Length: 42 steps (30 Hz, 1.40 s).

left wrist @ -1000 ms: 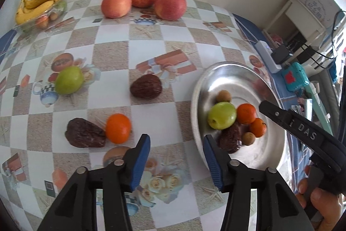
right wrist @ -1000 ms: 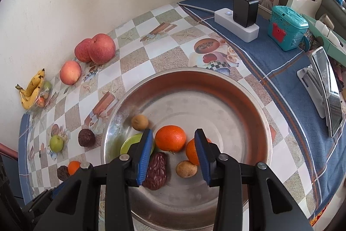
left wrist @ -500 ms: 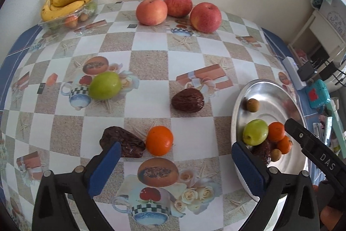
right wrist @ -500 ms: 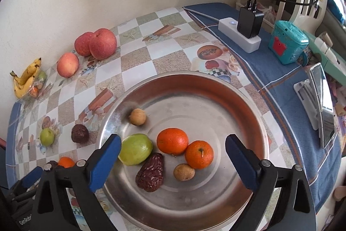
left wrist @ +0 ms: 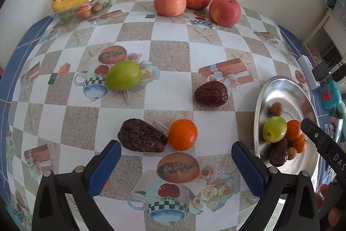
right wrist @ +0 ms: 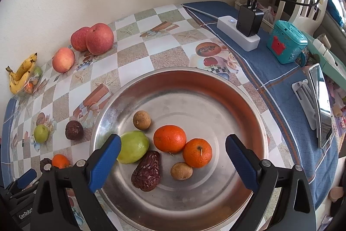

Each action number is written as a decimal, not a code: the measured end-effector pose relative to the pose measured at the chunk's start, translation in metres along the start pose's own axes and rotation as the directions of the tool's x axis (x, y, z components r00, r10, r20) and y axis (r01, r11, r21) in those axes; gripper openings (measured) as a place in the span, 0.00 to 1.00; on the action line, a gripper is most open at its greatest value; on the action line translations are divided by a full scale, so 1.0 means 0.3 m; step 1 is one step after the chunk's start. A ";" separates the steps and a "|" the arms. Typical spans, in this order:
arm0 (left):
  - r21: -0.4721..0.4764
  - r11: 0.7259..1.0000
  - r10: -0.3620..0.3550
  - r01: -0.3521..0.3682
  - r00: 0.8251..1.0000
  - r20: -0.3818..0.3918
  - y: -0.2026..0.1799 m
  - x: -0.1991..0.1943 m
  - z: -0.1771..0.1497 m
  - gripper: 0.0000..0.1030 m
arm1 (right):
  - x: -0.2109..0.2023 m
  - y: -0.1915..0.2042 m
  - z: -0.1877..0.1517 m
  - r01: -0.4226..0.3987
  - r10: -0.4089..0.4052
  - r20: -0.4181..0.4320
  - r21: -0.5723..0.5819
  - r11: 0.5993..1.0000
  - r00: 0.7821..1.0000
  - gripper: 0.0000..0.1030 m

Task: Organize fruits
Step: 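Withdraw both open tools from the bowl toward the remaining fruit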

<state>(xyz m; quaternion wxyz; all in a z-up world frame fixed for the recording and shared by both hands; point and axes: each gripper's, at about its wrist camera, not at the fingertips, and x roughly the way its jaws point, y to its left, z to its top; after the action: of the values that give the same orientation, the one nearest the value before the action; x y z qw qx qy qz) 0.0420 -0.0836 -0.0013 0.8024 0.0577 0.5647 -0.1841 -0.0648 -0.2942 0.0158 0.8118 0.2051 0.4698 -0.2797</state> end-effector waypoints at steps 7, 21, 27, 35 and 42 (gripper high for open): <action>-0.029 0.999 0.017 -0.017 1.000 0.010 0.066 -0.020 0.012 1.00 | 0.002 0.023 -0.004 0.007 -0.007 -0.005 -0.025 1.000 1.000 0.95; -0.221 0.970 0.122 -0.105 0.990 0.069 0.376 -0.100 0.053 1.00 | -0.014 0.206 -0.038 -0.119 0.117 -0.021 -0.146 0.982 0.993 0.94; -0.297 0.946 0.163 -0.133 0.983 0.080 0.485 -0.127 0.048 1.00 | -0.019 0.330 -0.073 -0.171 0.164 -0.049 -0.219 0.961 0.985 0.94; -0.307 0.949 0.094 -0.073 0.994 0.053 0.469 -0.089 0.046 1.00 | -0.008 0.445 -0.110 -0.251 0.238 -0.081 -0.271 0.929 0.968 0.94; -0.281 0.959 0.052 -0.041 0.998 0.032 0.416 -0.038 0.052 1.00 | 0.036 0.486 -0.127 -0.255 0.234 -0.106 -0.288 0.923 0.966 0.95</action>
<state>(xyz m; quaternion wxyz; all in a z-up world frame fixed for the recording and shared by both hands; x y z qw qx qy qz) 0.0975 0.0299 0.0005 0.8175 -0.0467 0.5678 -0.0846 0.0091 -0.1636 -0.0014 0.8452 0.1463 0.5053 -0.0943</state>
